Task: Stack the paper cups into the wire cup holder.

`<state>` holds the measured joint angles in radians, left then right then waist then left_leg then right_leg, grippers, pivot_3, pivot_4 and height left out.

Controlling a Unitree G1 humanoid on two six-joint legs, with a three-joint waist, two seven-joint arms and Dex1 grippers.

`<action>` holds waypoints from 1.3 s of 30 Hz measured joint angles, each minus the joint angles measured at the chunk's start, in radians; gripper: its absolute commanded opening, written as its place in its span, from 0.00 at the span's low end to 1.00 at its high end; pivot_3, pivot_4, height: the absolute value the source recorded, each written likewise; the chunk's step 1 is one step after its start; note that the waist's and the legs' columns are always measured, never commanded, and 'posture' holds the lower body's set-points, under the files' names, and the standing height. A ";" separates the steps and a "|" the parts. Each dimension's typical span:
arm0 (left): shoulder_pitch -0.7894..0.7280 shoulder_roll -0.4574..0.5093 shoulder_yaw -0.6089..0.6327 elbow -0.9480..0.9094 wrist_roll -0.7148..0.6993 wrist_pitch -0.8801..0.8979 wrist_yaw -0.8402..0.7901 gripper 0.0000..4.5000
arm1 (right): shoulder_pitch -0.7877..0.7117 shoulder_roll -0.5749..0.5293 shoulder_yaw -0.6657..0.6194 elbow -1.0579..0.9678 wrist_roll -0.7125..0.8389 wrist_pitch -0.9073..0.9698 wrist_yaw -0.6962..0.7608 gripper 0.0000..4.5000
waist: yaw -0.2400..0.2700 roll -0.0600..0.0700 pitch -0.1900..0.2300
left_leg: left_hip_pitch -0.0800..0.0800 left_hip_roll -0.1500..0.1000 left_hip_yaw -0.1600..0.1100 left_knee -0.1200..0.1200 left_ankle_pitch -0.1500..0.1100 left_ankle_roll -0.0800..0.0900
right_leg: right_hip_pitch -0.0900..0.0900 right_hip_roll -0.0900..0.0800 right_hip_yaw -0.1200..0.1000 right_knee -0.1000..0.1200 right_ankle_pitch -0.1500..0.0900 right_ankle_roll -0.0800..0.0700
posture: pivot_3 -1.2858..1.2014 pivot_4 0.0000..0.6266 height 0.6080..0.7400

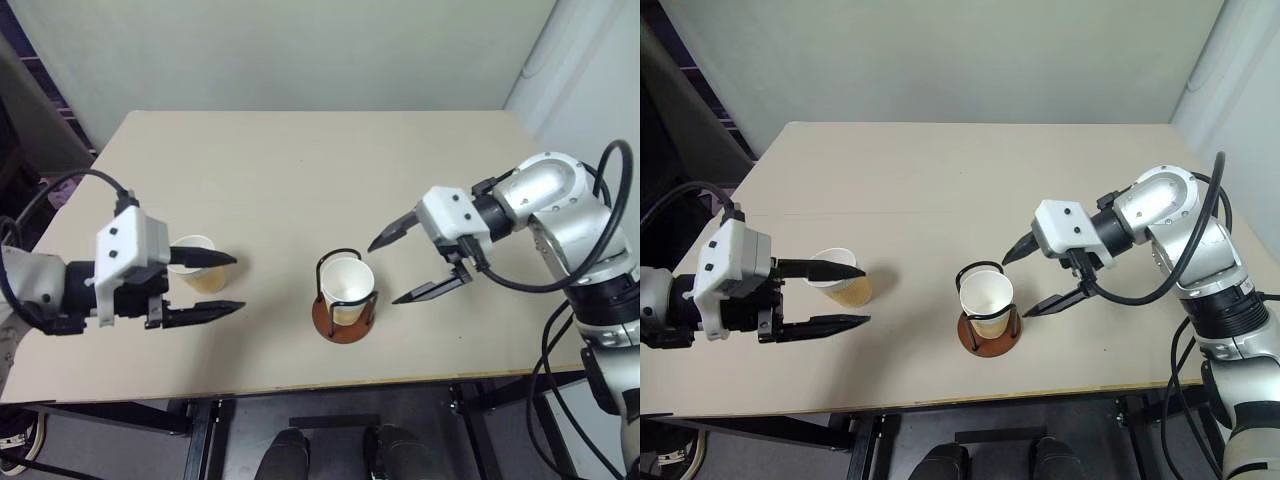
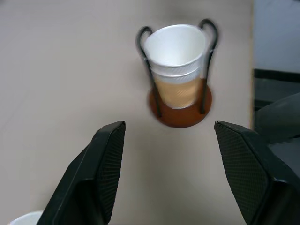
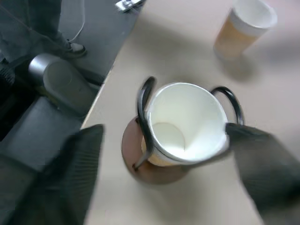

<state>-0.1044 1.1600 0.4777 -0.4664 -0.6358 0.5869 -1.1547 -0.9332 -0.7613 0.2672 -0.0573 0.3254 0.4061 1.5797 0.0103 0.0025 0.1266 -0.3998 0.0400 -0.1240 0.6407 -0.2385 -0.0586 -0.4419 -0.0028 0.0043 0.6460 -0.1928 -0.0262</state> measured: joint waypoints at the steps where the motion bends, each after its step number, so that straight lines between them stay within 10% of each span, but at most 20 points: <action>1: -0.012 0.018 0.002 0.032 0.036 -0.018 0.010 0.73 | -0.003 0.003 -0.047 0.041 0.040 0.026 -0.006 0.99 | 0.002 0.000 0.000 | 0.000 0.000 0.000 0.000 0.000 0.000 | 0.000 0.000 0.000 0.000 0.000 0.000 | 0.52 0.24 1.00; 8: 0.010 0.125 -0.069 0.188 0.280 -0.141 0.046 0.73 | 0.066 -0.046 -0.330 0.071 0.305 0.180 -0.004 0.99 | 0.007 -0.002 -0.001 | 0.000 -0.001 0.000 -0.002 0.000 0.000 | 0.001 0.000 0.000 -0.002 -0.002 -0.001 | 0.52 0.24 1.00; 26: -0.209 0.054 -0.501 0.370 0.597 -0.350 0.073 0.73 | 0.211 -0.059 -0.322 -0.111 0.311 0.223 -0.188 0.99 | 0.006 -0.001 -0.001 | -0.001 -0.002 -0.001 -0.002 -0.001 0.000 | 0.000 -0.001 0.000 -0.002 0.004 0.009 | 0.52 0.24 1.00; 36: -0.263 0.033 -0.521 0.389 0.622 -0.367 0.048 0.03 | 0.234 -0.070 -0.323 -0.131 0.311 0.225 -0.226 1.00 | 0.006 -0.001 -0.001 | -0.002 -0.002 -0.001 -0.001 -0.001 0.000 | 0.000 -0.001 0.000 -0.002 0.004 0.009 | 0.52 0.24 1.00; 39: -0.266 0.029 -0.519 0.389 0.615 -0.366 0.042 0.01 | 0.236 -0.079 -0.323 -0.143 0.336 0.238 -0.213 1.00 | 0.006 -0.001 -0.001 | -0.002 -0.002 -0.001 -0.001 -0.001 0.000 | 0.000 -0.001 0.000 -0.002 0.003 0.009 | 0.52 0.24 1.00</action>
<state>-0.3699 1.1894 -0.0409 -0.0777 -0.0207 0.2204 -1.1127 -0.6972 -0.8399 -0.0558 -0.2001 0.6614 0.6439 1.3668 0.0164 0.0011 0.1257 -0.4017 0.0381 -0.1250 0.6396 -0.2396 -0.0585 -0.4422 -0.0036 0.0041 0.6438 -0.1893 -0.0173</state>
